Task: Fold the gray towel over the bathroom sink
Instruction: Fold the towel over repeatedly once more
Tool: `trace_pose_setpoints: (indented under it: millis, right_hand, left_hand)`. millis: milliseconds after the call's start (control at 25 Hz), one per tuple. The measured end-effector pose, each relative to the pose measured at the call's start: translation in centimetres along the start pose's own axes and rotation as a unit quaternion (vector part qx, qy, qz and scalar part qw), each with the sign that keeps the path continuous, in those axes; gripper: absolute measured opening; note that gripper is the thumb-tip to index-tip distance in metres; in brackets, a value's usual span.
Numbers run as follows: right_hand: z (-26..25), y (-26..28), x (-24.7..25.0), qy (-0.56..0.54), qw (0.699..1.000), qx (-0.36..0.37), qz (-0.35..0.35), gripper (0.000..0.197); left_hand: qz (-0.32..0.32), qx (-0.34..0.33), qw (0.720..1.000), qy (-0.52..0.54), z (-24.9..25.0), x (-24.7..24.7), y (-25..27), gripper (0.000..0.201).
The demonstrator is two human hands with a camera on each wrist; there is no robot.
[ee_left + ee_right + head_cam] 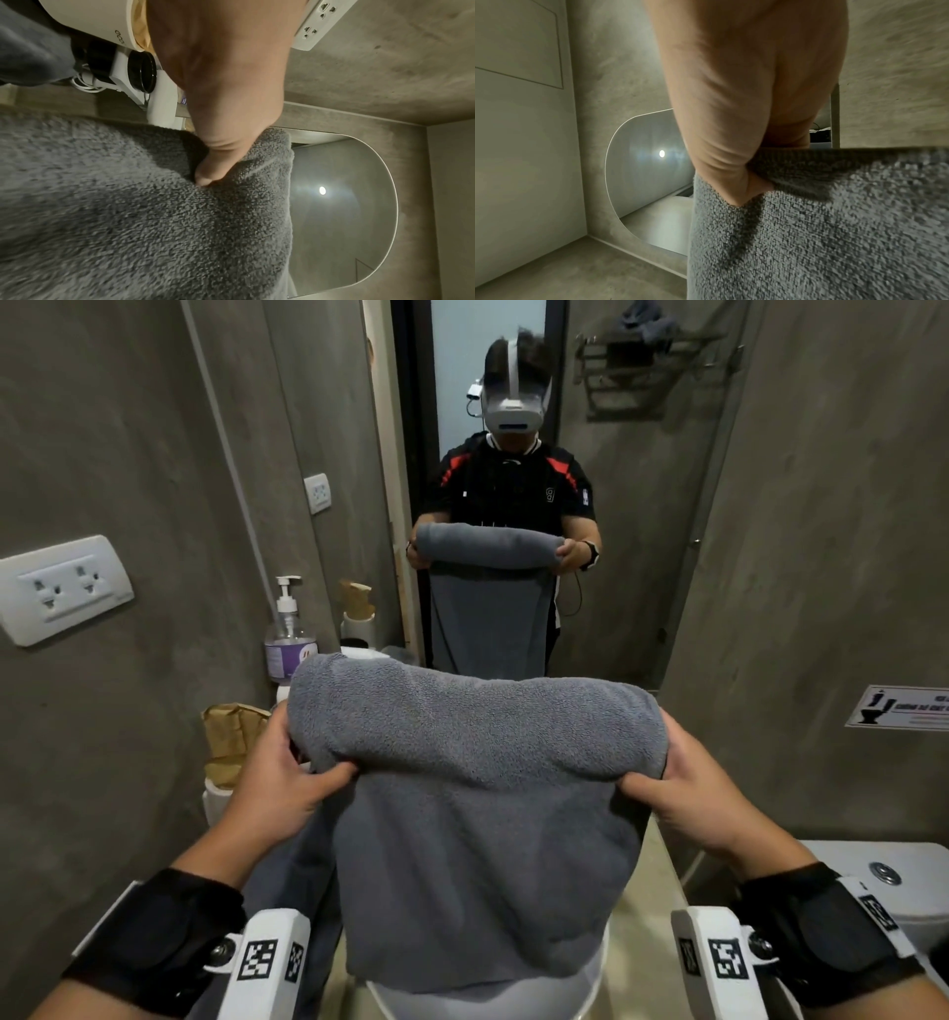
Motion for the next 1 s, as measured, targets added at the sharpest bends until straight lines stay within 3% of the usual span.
trace_pose_setpoints:
  millis: [280, 480, 560, 720, 880, 960, 1000]
  right_hand:
    - [-0.5, -1.2, 2.4, 0.022, 0.993, -0.016, 0.114, 0.04]
    - [-0.6, -1.6, 3.2, 0.022, 0.986, -0.014, 0.165, 0.03]
    - [-0.9, -1.7, 3.4, 0.011, 0.985, -0.012, 0.172, 0.036]
    - [-1.8, -1.9, 3.6, 0.04, 0.985, -0.003, 0.17, 0.051]
    - [-1.9, -1.7, 3.8, 0.082, 0.982, -0.002, 0.171, 0.043]
    - [-1.6, -1.5, 3.4, 0.062, 0.985, 0.001, 0.16, 0.038]
    - [-1.4, -1.2, 3.0, 0.043, 0.989, 0.003, 0.141, 0.044]
  left_hand:
    - [0.025, -0.04, 0.999, 0.022, 2.5, 0.5, -0.7, 0.056]
    - [0.025, -0.061, 0.997, 0.032, 4.2, -0.1, -1.2, 0.032]
    - [0.051, -0.058, 0.997, 0.03, 4.9, -0.1, -1.1, 0.023]
    - [0.072, -0.029, 0.997, 0.02, 4.7, 0.1, -1.0, 0.055]
    - [0.009, -0.017, 0.999, 0.046, 3.7, -0.9, -1.0, 0.065]
    - [0.011, -0.011, 0.998, 0.055, 3.1, -1.0, -0.9, 0.068]
    - [0.017, -0.008, 0.998, 0.062, 2.7, -0.8, -0.8, 0.068]
Point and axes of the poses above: each hand's wrist, its own y-axis away from the middle knuckle, its own x-axis out of the back of the hand, z = x × y, the point moved 7 cm from there along -y, towards the middle knuckle, and after that the axes turned 10 degrees about x, right-handed, at the moved point
